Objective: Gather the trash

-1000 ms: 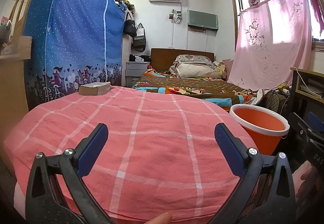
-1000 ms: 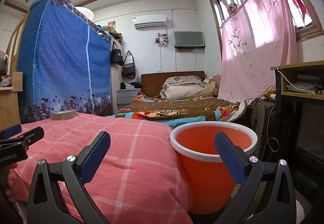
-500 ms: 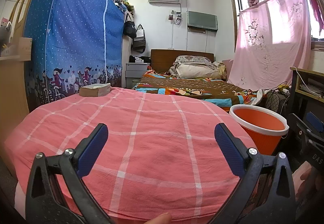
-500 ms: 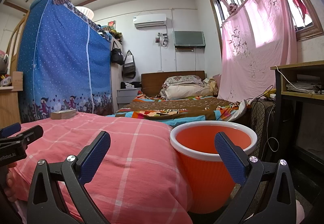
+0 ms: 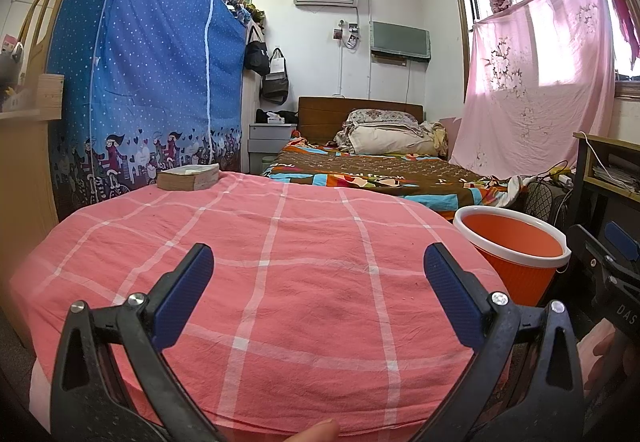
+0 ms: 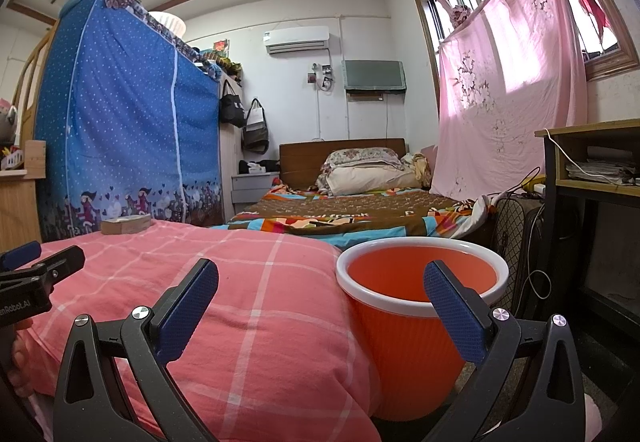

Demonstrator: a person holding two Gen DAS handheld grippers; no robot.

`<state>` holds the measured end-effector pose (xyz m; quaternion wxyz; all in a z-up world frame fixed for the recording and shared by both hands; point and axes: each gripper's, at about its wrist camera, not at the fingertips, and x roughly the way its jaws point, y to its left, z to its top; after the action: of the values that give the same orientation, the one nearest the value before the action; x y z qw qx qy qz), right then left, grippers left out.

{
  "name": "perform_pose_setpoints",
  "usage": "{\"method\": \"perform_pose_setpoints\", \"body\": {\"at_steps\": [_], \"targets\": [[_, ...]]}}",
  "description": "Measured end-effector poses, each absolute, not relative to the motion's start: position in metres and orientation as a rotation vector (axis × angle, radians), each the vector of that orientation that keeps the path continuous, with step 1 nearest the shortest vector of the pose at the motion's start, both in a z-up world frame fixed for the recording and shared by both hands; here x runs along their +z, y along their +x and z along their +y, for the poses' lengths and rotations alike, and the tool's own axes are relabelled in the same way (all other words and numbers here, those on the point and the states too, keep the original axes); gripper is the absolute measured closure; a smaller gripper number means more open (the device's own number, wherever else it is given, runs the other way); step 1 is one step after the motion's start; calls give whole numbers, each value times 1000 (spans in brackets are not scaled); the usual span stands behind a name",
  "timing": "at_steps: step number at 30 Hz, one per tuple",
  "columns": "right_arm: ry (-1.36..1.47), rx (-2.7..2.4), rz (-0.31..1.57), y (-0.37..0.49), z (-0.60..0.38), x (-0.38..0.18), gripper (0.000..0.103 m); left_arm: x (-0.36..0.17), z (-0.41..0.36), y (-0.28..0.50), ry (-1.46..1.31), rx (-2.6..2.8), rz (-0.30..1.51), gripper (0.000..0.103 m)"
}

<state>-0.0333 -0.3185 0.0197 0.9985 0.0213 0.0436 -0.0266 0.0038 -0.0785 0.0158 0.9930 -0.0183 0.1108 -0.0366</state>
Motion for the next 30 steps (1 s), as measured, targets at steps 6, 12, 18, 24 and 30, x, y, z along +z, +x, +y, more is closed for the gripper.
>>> {"method": "perform_pose_setpoints", "body": {"at_steps": [6,12,18,24,30], "targets": [[43,-54,87,-34,-318,20,0,16,-78,4,-36,-74,222,0],[43,-53,87,-33,-318,20,0,16,-79,4,-37,-74,223,0],[43,-52,89,-34,-317,18,0,16,-78,2,-34,-75,225,0],[43,-52,91,-34,-317,18,0,16,-78,2,-34,-74,226,0],[44,-52,91,-34,-316,19,0,16,-78,2,-34,-75,226,0]]}}
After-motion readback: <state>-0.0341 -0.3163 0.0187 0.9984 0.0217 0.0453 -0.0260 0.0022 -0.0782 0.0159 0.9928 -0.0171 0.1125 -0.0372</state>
